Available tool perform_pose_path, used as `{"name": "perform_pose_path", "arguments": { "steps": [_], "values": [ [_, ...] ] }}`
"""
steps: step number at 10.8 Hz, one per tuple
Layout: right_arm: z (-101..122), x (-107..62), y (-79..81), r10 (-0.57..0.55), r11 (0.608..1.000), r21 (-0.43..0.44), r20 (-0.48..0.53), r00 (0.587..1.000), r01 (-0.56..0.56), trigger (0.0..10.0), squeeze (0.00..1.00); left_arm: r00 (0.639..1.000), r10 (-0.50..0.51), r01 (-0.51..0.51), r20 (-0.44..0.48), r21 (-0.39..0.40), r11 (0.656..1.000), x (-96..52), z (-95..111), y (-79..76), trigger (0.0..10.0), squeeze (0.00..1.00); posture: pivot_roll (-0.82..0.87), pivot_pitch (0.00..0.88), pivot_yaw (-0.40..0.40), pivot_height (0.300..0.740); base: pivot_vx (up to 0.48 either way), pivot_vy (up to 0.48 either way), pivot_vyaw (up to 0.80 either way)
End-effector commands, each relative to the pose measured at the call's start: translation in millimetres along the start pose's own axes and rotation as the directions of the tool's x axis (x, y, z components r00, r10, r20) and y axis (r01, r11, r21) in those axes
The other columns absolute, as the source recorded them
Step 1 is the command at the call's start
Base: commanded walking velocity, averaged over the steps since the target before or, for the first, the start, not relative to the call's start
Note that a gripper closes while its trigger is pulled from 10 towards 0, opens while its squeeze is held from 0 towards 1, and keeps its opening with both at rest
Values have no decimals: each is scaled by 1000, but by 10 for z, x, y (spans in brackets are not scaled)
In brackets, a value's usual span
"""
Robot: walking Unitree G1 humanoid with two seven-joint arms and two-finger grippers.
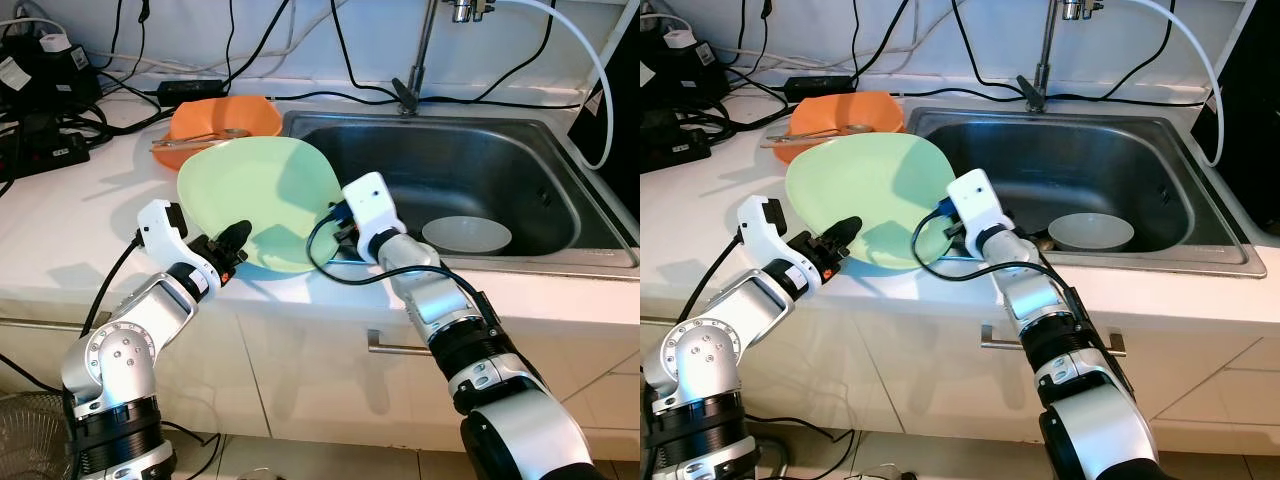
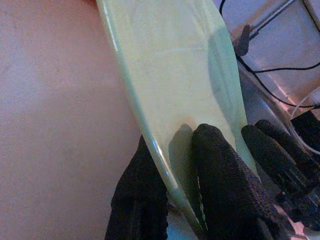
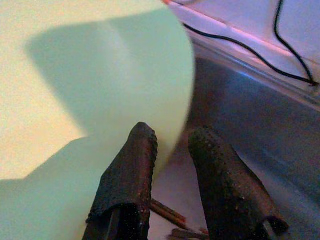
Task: Kitchen organization
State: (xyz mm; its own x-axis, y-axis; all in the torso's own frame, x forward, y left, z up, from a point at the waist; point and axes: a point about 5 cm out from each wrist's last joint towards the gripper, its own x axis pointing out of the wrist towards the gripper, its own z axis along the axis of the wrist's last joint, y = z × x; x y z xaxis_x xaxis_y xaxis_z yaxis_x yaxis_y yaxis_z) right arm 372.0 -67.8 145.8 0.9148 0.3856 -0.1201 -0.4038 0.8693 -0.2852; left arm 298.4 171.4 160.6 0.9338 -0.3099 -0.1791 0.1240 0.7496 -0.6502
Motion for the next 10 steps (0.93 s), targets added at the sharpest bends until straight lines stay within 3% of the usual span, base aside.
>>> {"name": "perform_pose_path", "arguments": {
  "steps": [1, 3, 4, 5, 8, 9, 10],
  "values": [
    [59, 17, -90, -42, 999, 20, 9, 999, 42, 10000, 0, 1000, 4, -4, -11, 12, 1000, 15, -14, -40, 0, 0, 148, 0, 27, 740, 0, 0, 0],
    [33, 2, -174, -96, 994, 50, 0, 995, 96, 10000, 0, 1000, -12, 12, -18, -1, 1000, 33, -70, -90, 0, 0, 152, 0, 24, 740, 0, 0, 0],
    [47, -32, -343, -208, 971, 125, 19, 978, 204, 10000, 0, 999, -38, 38, 3, -10, 999, 63, -99, -183, 0, 0, 152, 0, 23, 740, 0, 0, 0],
    [83, -56, -421, -254, 954, 179, 52, 966, 241, 10000, 0, 998, -51, 51, 31, -4, 999, 87, -78, -228, 0, 0, 151, 0, 24, 740, 0, 0, 0],
    [151, -147, -719, -389, 840, 443, 88, 917, 313, 10000, 0, 982, -102, 112, 160, -51, 992, 180, 43, -392, 0, 0, 140, 0, 37, 740, 0, 0, 0],
    [135, -160, -735, -390, 831, 462, 86, 917, 310, 10000, 0, 977, -112, 124, 181, -53, 991, 202, 63, -424, 0, 0, 136, 0, 40, 740, 0, 0, 0],
    [104, -184, -763, -391, 808, 506, 79, 917, 301, 10000, 0, 972, -128, 141, 199, -53, 989, 243, 79, -475, 10000, 0, 131, 0, 44, 740, 0, 0, 0]
  ]
}}
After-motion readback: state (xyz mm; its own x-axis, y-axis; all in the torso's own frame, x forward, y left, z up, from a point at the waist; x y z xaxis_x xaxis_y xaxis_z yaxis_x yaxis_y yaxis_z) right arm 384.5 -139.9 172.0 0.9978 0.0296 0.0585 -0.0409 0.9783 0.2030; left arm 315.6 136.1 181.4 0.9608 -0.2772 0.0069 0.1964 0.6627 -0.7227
